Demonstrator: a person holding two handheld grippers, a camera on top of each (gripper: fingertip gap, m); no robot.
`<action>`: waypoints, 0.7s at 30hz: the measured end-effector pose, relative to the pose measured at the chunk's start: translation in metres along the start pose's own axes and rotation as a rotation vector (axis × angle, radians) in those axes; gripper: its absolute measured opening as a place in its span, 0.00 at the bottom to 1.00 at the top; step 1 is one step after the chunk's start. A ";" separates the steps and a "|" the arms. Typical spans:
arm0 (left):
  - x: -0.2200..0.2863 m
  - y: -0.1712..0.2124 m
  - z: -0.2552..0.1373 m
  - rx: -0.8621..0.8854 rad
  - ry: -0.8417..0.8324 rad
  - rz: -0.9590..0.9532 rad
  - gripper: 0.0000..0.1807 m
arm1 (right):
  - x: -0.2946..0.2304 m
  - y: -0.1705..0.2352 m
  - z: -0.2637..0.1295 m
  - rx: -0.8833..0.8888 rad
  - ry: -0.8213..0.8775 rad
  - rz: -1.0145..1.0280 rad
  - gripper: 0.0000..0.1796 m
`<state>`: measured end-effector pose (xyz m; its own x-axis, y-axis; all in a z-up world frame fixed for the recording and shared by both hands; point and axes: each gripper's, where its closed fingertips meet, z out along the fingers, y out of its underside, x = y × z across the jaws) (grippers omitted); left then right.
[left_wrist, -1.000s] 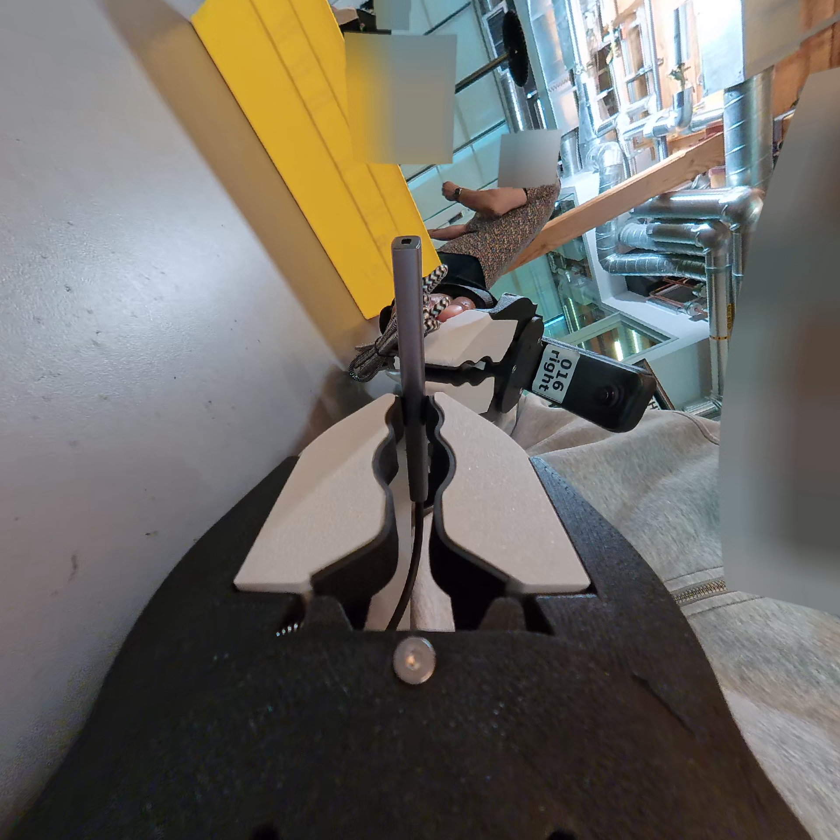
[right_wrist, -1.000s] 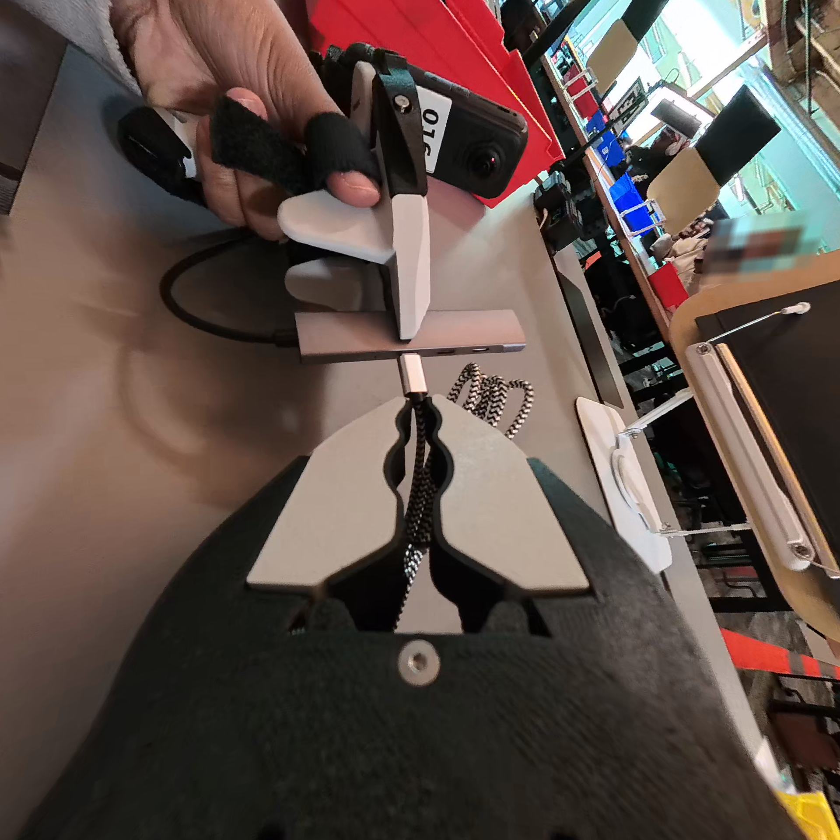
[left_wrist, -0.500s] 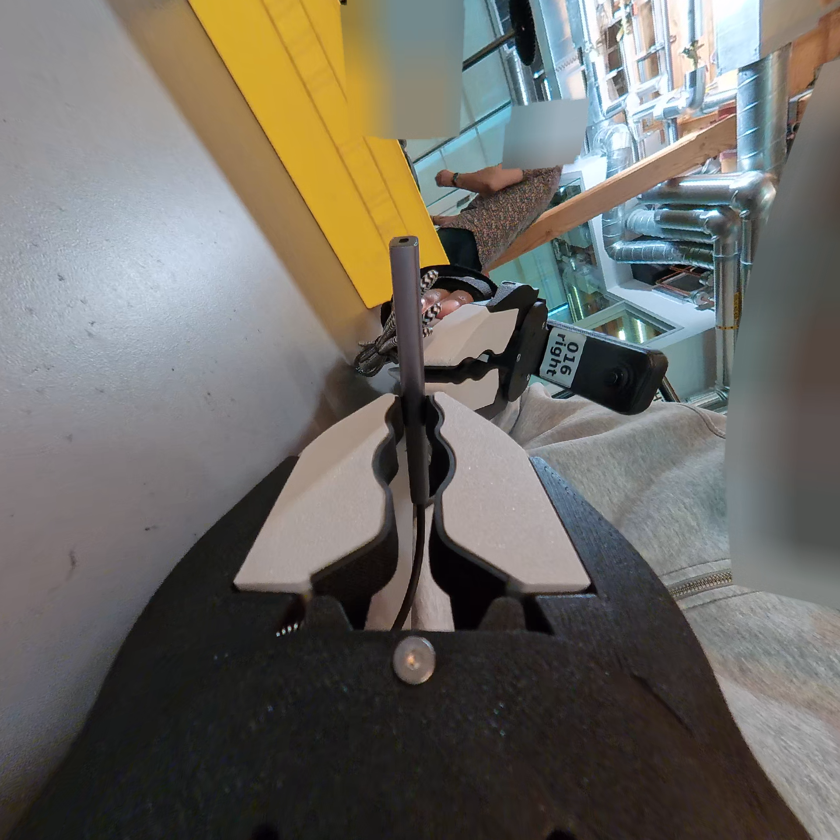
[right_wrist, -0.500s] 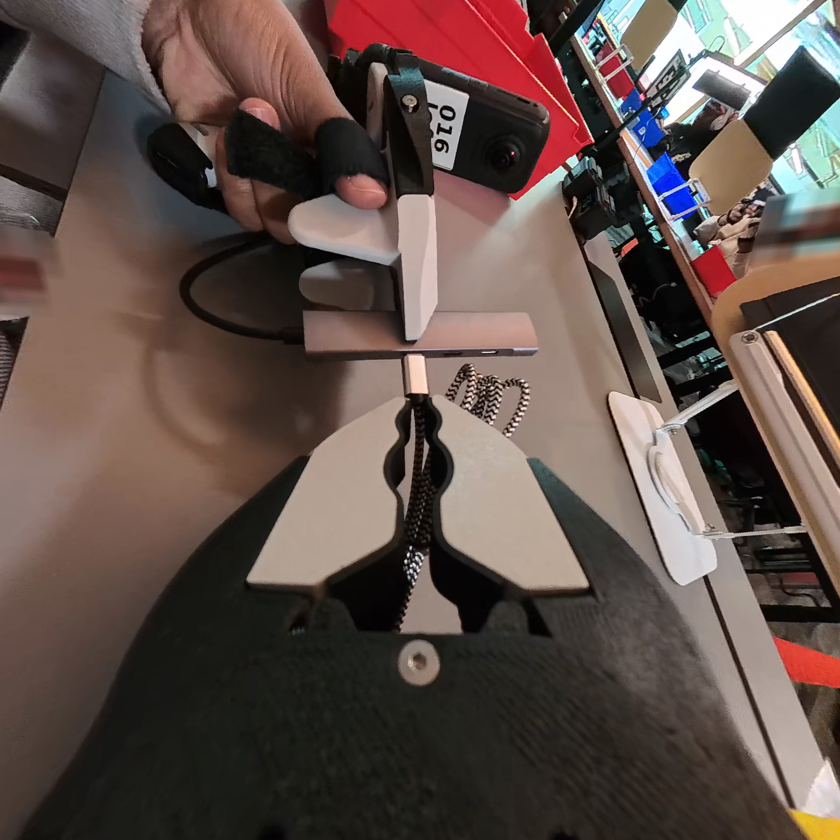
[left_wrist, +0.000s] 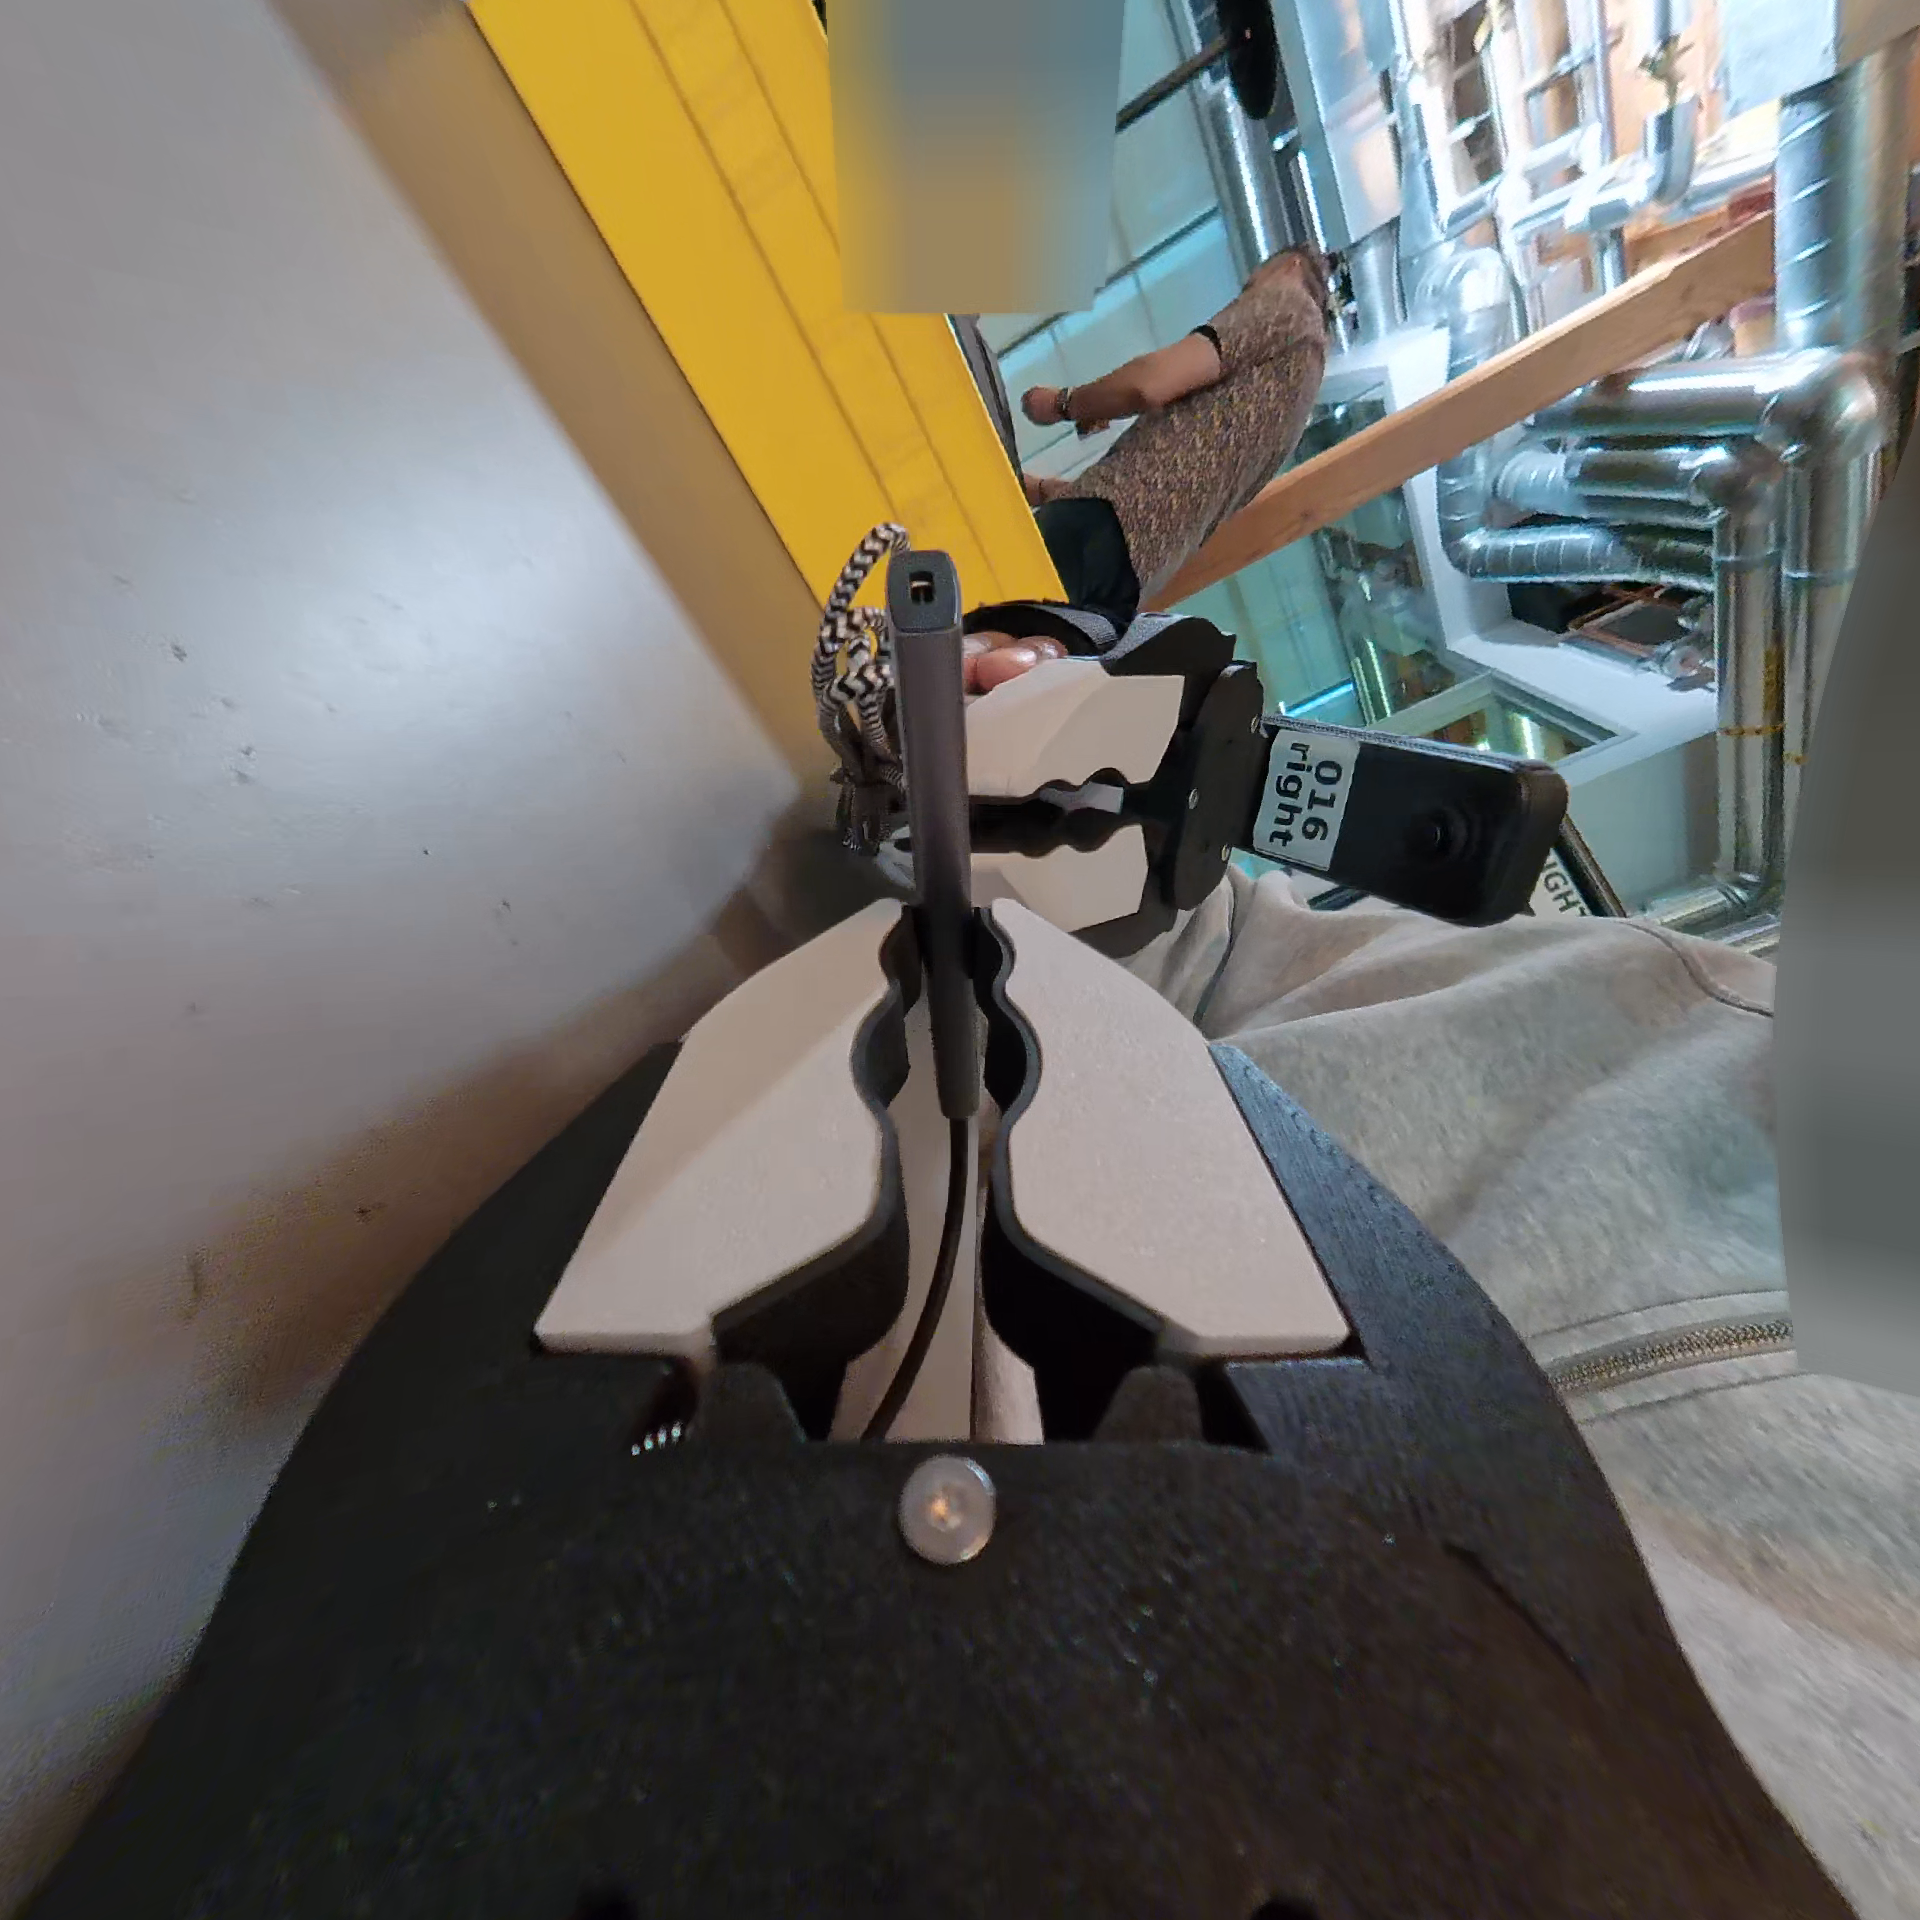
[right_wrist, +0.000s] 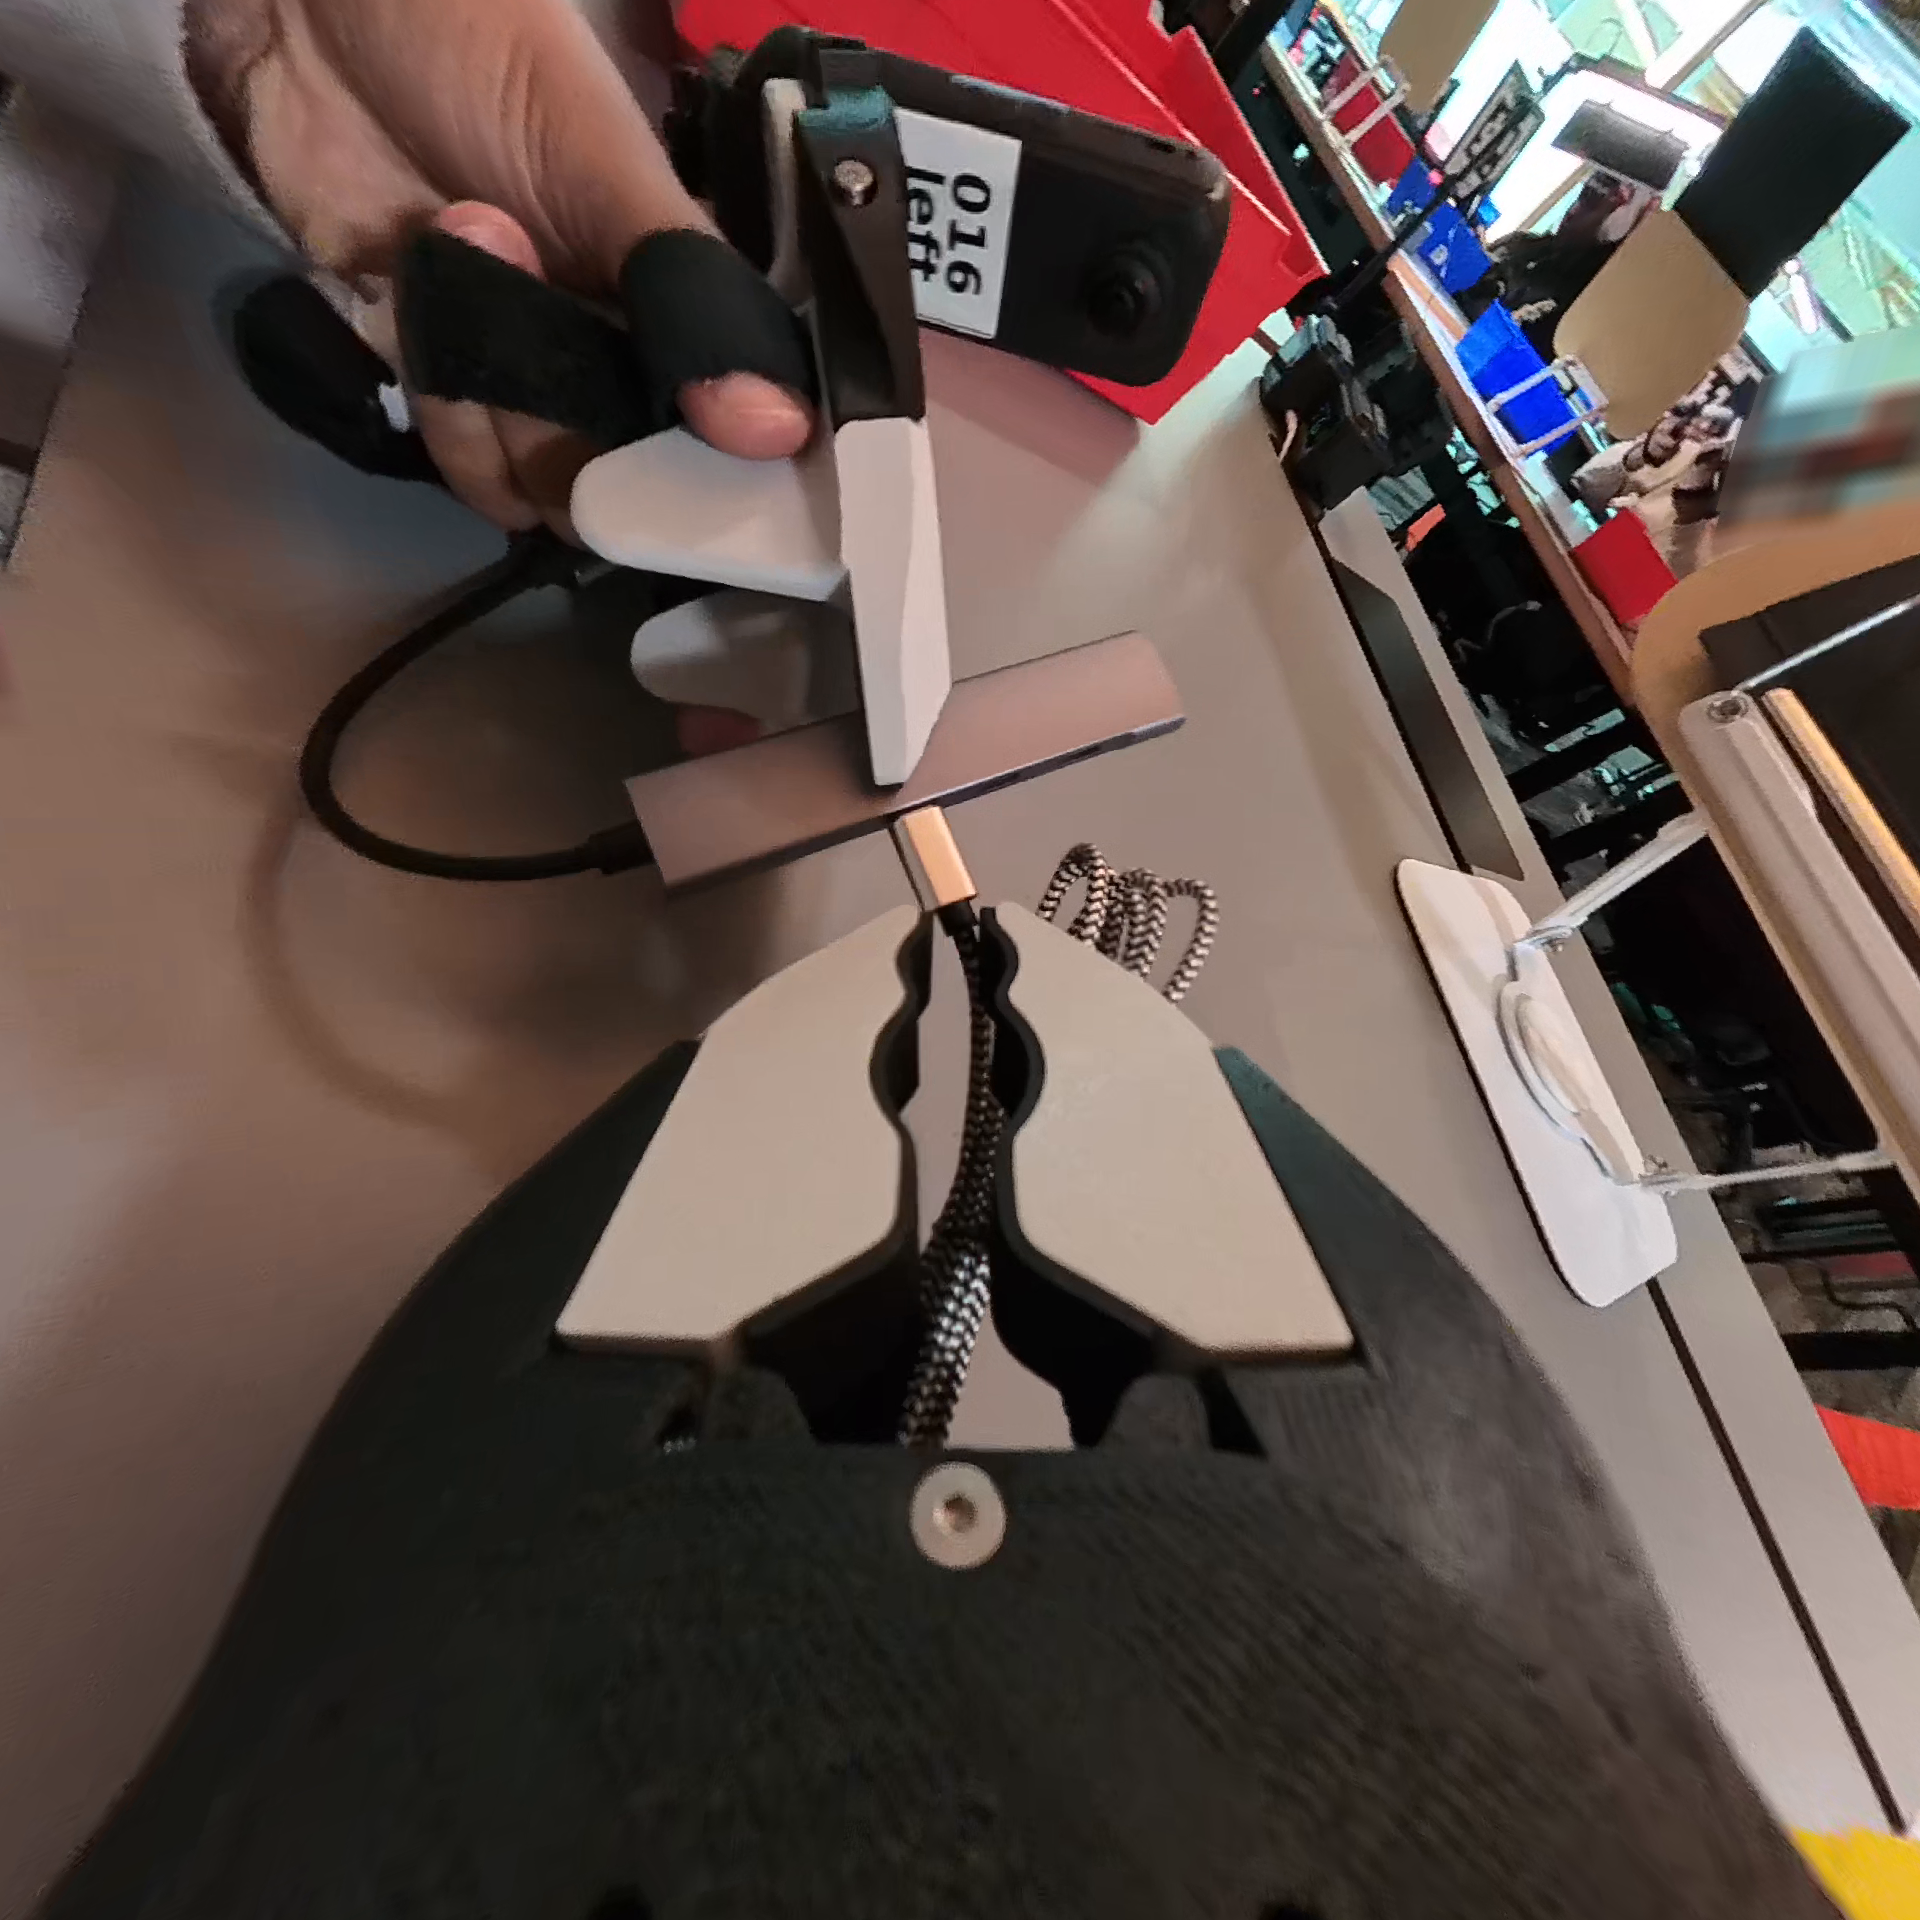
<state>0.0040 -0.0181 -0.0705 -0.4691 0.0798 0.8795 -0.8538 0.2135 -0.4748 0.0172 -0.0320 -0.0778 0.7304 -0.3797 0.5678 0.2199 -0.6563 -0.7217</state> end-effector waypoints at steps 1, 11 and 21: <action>0.001 -0.001 0.000 0.008 0.003 0.007 0.05 | 0.002 0.000 0.000 -0.001 0.005 0.018 0.05; 0.002 -0.003 0.000 0.025 0.005 0.018 0.05 | 0.046 -0.023 -0.027 0.255 0.036 0.391 0.10; 0.006 0.005 0.001 -0.037 0.047 0.014 0.05 | 0.018 0.009 -0.006 0.042 -0.150 0.497 0.13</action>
<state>-0.0035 -0.0179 -0.0674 -0.4693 0.1283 0.8737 -0.8379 0.2477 -0.4864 0.0286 -0.0485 -0.0713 0.8371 -0.5392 0.0918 -0.1536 -0.3927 -0.9067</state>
